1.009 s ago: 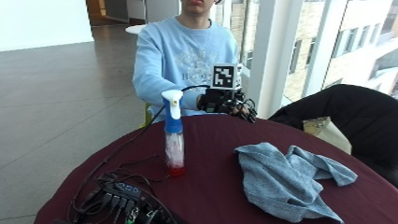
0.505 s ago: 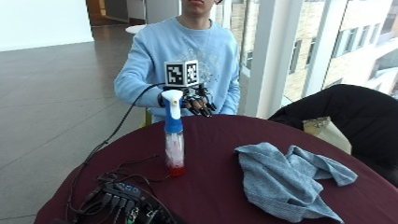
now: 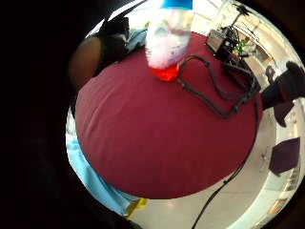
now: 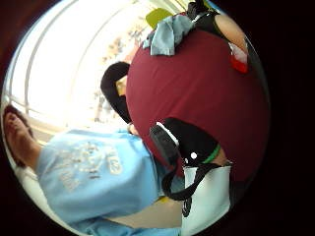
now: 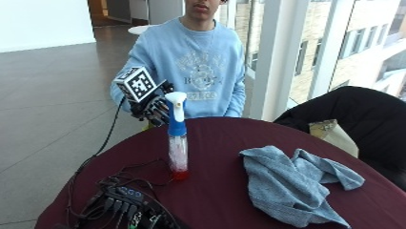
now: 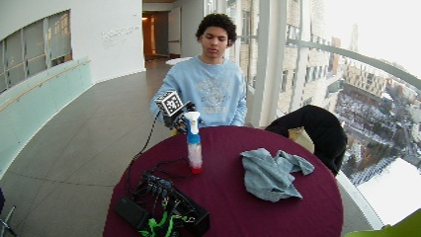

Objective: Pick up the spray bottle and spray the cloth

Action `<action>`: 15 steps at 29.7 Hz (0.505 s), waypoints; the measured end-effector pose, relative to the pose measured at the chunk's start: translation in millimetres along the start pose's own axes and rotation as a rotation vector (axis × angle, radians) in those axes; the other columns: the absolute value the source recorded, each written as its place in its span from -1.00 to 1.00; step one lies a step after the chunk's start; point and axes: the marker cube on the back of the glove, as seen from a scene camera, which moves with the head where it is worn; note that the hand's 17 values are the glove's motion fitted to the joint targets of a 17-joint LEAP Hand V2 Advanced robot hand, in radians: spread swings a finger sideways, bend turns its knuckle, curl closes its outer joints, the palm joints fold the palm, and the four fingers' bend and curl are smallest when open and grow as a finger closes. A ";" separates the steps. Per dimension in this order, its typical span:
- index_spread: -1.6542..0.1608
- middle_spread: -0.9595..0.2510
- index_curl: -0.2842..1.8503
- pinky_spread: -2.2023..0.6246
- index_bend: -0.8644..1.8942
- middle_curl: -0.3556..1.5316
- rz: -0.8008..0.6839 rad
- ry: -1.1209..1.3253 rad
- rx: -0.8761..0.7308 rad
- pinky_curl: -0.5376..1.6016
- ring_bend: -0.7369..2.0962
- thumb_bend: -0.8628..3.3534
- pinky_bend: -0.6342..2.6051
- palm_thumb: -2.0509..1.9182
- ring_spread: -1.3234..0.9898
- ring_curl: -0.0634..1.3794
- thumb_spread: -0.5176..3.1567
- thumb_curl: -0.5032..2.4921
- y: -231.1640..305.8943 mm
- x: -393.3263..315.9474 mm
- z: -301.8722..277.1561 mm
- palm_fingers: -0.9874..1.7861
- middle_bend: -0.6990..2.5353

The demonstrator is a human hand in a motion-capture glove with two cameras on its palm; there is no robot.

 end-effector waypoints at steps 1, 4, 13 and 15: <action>0.38 0.45 -0.45 0.70 -0.27 -0.24 0.021 -0.054 0.014 -0.22 -0.28 -0.60 -0.49 0.32 0.11 -0.50 -0.10 -0.50 -0.9 5.4 -3.2 0.15 -0.42; 0.38 0.45 -0.45 0.70 -0.27 -0.24 0.070 -0.211 0.070 -0.21 -0.29 -0.60 -0.48 0.32 0.11 -0.50 -0.11 -0.50 -6.7 18.9 -8.6 0.15 -0.43; 0.38 0.47 -0.47 0.70 -0.28 -0.23 0.229 -0.515 0.252 -0.20 -0.29 -0.60 -0.47 0.31 0.12 -0.49 -0.13 -0.49 -46.5 47.8 -7.4 0.14 -0.44; 0.38 0.48 -0.47 0.70 -0.28 -0.23 0.287 -0.555 0.283 -0.19 -0.28 -0.60 -0.47 0.31 0.13 -0.49 -0.13 -0.49 -64.3 54.7 -4.3 0.15 -0.44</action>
